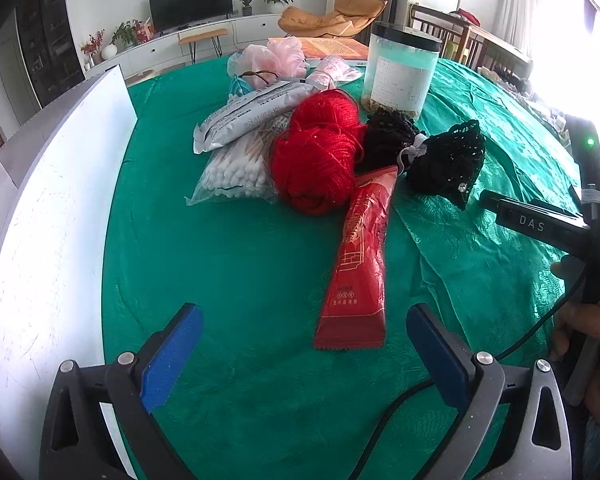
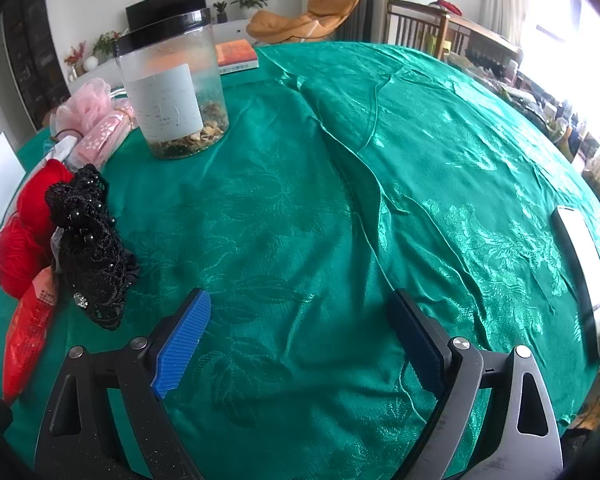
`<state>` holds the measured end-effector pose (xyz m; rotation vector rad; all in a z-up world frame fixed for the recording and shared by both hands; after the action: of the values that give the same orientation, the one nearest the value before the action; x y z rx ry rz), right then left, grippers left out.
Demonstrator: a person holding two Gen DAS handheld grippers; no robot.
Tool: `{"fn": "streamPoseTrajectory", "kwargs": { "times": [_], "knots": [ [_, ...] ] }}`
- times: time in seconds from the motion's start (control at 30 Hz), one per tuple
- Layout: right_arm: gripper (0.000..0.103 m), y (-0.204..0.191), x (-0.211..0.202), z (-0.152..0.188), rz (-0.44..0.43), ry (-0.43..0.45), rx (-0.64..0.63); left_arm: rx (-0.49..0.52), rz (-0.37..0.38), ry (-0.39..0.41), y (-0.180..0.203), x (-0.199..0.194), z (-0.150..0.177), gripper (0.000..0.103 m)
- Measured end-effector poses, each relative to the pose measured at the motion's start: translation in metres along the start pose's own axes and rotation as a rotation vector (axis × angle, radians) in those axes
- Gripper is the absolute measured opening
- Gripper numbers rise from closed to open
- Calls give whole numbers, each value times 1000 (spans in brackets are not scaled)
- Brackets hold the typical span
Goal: Organize soft objects
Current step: 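Bring both grippers back over the table toward the red tube package, then grasp the red tube package with the left gripper while the right gripper grasps the black lace scrunchie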
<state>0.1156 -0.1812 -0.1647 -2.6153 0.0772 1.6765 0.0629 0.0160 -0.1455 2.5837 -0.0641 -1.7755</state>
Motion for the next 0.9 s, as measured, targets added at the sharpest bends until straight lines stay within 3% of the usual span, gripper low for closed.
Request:
{"fn": "streamPoseTrajectory", "kwargs": {
  "times": [0.13, 0.3, 0.4, 0.47, 0.53, 0.57, 0.6, 0.77, 0.83, 0.9],
  "knots": [
    [92, 0, 0, 0, 0, 0, 0, 10, 19, -3, 4, 0, -1, 101],
    [92, 0, 0, 0, 1, 0, 0, 39, 128, 6, 23, -3, -14, 101],
    [92, 0, 1, 0, 1, 0, 0, 79, 110, 20, 34, 5, -29, 98],
    [92, 0, 1, 0, 1, 0, 0, 100, 81, 3, 40, 17, -36, 82],
    [92, 0, 1, 0, 1, 0, 0, 110, 61, -35, 43, 31, -39, 51],
    [92, 0, 1, 0, 2, 0, 0, 111, 50, -47, 44, 37, -40, 44],
    [92, 0, 1, 0, 1, 0, 0, 120, 16, -19, 44, 35, -43, 29],
    [90, 1, -5, 0, -51, -5, 19, 114, 40, -26, 33, 25, -30, 20],
    [90, 2, -27, -4, -165, 57, 58, 91, 48, -33, 20, 20, -18, 20],
    [91, -14, -57, -12, -227, 150, -8, 70, 51, -37, 9, 17, -8, 20]
  ]
}}
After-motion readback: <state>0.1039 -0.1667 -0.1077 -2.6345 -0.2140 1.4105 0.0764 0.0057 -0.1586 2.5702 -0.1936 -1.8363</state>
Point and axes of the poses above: each gripper's, at about its wrist camera, not at the fingertips, and x roughly the way its jaws point, y to its right, z to its underside, the point moved 7 cm from there along x, roughly the way its jaws point, and after that the axes turned 12 degrees about -y, right-handed, at the moved point
